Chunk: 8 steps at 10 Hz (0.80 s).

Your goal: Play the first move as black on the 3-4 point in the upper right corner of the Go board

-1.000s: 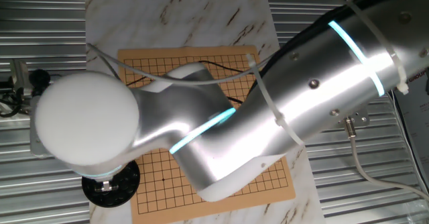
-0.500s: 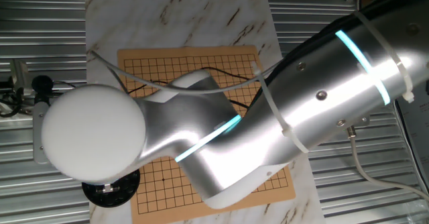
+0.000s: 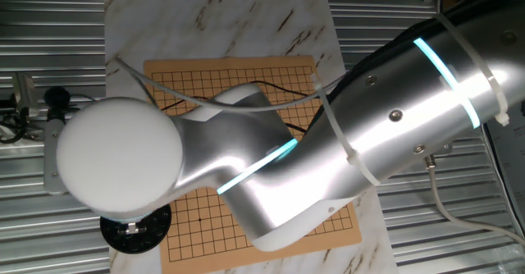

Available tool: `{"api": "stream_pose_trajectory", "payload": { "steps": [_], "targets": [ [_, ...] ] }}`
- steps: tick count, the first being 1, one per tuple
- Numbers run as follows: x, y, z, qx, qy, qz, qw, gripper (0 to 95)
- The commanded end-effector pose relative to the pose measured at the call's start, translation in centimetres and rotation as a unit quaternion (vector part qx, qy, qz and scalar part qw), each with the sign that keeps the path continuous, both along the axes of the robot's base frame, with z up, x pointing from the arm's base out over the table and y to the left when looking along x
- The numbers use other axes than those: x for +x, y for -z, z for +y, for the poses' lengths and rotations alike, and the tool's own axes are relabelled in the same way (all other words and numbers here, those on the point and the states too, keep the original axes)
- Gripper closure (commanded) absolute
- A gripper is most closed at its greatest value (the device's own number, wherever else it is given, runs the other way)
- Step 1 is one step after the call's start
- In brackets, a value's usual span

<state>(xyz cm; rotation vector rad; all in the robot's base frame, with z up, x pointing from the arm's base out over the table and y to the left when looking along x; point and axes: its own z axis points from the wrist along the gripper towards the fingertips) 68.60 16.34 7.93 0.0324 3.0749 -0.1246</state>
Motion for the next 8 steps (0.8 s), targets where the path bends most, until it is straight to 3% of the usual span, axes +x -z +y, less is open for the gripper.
{"api": "stream_pose_trajectory", "payload": {
  "steps": [1, 5, 8],
  "targets": [
    [0.0, 0.1, -0.2, 0.010, 0.008, 0.000, 0.9999, 95.0],
    [-0.9, 0.9, -1.7, 0.016, 0.004, -0.001, 0.9999, 95.0],
    [-1.3, 0.6, -2.4, 0.016, 0.002, 0.001, 0.9999, 95.0]
  ]
}}
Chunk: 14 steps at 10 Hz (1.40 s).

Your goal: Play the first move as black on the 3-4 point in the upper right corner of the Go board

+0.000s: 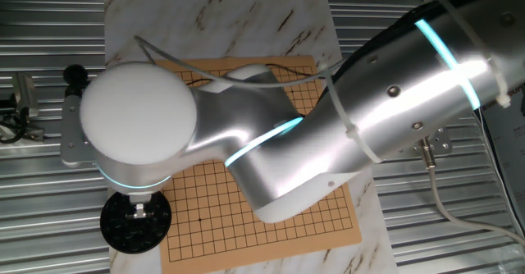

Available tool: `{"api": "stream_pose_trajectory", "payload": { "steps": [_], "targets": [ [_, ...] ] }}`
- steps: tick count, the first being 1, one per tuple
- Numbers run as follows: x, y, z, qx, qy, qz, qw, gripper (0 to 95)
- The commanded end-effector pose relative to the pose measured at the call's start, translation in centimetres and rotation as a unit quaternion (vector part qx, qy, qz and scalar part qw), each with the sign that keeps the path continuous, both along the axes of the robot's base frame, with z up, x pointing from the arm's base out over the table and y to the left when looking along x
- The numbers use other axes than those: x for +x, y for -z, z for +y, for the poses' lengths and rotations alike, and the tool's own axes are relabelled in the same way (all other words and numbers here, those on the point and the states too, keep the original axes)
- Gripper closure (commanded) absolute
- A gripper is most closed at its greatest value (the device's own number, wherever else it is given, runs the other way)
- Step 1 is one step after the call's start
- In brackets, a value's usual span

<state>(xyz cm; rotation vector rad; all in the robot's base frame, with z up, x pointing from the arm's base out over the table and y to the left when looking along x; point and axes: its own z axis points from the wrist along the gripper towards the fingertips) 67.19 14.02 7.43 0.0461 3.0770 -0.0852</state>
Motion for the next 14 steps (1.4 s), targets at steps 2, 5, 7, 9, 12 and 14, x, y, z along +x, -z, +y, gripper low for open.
{"api": "stream_pose_trajectory", "payload": {
  "steps": [2, 5, 7, 9, 12, 14],
  "targets": [
    [-0.3, 0.1, -0.9, 0.002, -0.008, 0.001, 1.0000, 95.0],
    [-0.8, -0.3, -2.0, 0.002, -0.018, 0.003, 0.9998, 95.0],
    [-0.9, -0.5, -2.7, 0.005, -0.023, 0.004, 0.9997, 95.0],
    [-1.2, -0.5, -3.6, 0.007, -0.030, 0.006, 0.9995, 95.0],
    [-1.9, -0.3, -5.3, 0.011, -0.043, 0.006, 0.9990, 95.0],
    [-2.2, -0.2, -6.3, 0.012, -0.050, 0.007, 0.9987, 95.0]
  ]
}}
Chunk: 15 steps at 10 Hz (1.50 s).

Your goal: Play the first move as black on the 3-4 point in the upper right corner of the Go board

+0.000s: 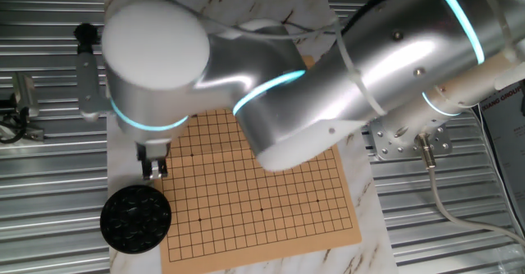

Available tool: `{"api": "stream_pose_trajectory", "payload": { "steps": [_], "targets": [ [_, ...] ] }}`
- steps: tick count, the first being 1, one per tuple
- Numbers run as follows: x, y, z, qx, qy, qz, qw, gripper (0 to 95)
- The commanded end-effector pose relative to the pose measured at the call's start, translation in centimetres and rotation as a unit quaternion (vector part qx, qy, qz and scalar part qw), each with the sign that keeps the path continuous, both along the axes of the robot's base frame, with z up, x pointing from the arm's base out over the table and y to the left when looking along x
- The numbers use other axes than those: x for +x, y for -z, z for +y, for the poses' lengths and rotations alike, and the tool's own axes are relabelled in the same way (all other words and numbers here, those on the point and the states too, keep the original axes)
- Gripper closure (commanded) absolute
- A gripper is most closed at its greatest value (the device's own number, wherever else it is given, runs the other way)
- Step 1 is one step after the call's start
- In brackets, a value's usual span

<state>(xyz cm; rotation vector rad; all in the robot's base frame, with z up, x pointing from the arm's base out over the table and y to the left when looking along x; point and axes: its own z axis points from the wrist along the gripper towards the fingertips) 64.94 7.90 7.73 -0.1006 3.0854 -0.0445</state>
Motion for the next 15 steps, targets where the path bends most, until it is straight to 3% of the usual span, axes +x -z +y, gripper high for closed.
{"api": "stream_pose_trajectory", "payload": {
  "steps": [1, 9, 15],
  "targets": [
    [-0.1, 0.2, -0.8, 0.000, -0.008, 0.002, 1.0000, 95.0],
    [-0.3, 1.5, -4.6, 0.003, -0.038, 0.004, 0.9993, 95.0],
    [-1.1, 1.9, -6.8, 0.003, -0.056, 0.004, 0.9984, 95.0]
  ]
}}
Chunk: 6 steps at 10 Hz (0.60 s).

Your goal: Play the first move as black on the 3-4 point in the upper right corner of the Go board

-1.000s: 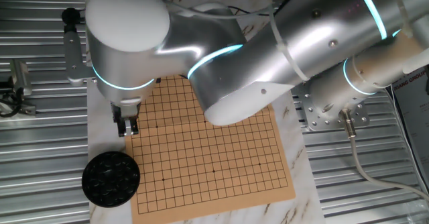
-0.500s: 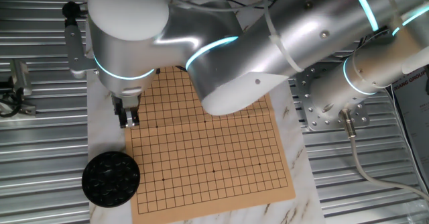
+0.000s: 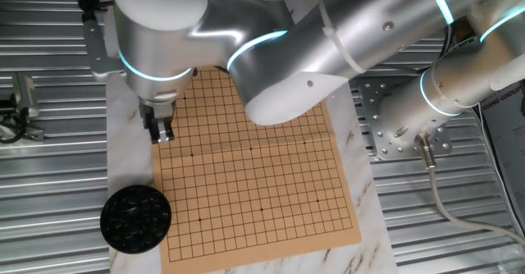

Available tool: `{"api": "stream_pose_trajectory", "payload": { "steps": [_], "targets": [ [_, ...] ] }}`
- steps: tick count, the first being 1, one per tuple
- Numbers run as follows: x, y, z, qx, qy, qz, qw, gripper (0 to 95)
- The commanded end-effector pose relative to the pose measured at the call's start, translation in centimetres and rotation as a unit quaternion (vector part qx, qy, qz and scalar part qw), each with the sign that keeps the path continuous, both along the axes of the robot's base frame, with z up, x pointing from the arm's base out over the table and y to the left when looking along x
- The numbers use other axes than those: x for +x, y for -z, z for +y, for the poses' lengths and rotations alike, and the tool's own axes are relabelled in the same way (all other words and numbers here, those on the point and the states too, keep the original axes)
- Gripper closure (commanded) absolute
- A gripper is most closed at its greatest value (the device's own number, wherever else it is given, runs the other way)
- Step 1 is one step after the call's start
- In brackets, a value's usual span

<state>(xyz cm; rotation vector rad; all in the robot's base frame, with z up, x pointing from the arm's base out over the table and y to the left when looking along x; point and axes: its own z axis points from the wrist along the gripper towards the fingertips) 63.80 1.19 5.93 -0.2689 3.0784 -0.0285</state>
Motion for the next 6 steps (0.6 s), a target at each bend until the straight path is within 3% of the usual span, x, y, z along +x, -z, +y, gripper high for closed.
{"api": "stream_pose_trajectory", "payload": {
  "steps": [1, 6],
  "targets": [
    [-0.32, 0.13, -0.62, 0.000, -0.004, 0.001, 1.0000, 95.0],
    [-0.88, 0.72, -0.92, -0.003, -0.002, 0.003, 1.0000, 95.0]
  ]
}}
